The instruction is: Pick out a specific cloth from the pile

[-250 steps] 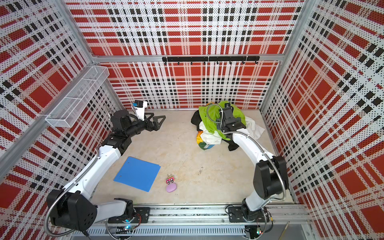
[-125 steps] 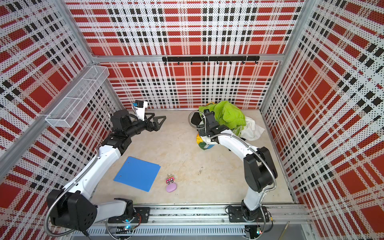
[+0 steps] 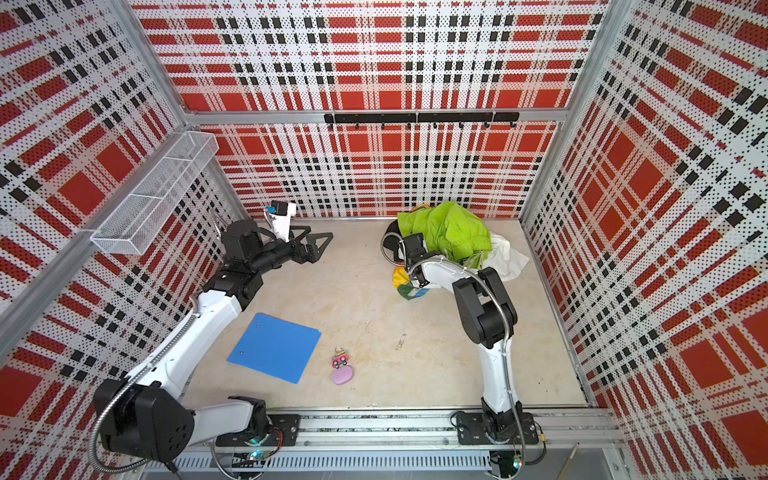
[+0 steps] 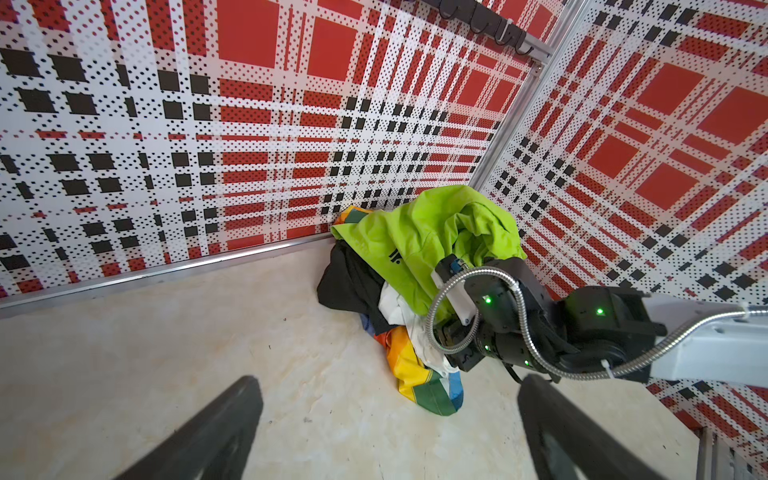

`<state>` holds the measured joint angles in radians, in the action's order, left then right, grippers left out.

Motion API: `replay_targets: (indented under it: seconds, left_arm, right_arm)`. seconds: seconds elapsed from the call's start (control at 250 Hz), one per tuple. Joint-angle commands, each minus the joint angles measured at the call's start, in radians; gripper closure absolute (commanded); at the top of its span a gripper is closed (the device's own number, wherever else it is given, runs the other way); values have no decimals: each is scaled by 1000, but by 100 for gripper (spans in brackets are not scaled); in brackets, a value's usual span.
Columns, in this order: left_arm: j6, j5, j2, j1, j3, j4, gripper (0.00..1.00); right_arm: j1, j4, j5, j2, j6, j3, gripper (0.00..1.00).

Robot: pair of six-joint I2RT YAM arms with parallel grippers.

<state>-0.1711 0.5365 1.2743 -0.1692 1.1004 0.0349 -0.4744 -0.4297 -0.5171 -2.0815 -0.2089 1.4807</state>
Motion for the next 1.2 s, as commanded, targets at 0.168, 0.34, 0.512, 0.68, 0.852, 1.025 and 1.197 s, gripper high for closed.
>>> replay_targets:
  seconds: [0.168,0.34,0.512,0.68,0.852,1.025,1.197]
  left_arm:
    - [8,6,-24,2,4,-24,1]
    - [9,2,-28,2,3,-23,1]
    - [9,4,-28,2,4,-23,1]
    - [10,5,-26,0,3,-24,1]
    - [12,2,-30,-1,3,-21,1]
    - [11,4,-27,-2,3,-21,1]
    - [8,10,-22,-3,5,-21,1]
  right_arm:
    - [20,88,-133,101,123,59,97]
    - [60,54,-193,167,166,127,97]
    - [105,30,-165,199,186,167,95]
    - [158,7,-84,178,181,202,92]
    - [234,8,69,109,115,160,90]
    - [255,60,126,56,79,57,83]
    - [278,59,162,14,46,46,78]
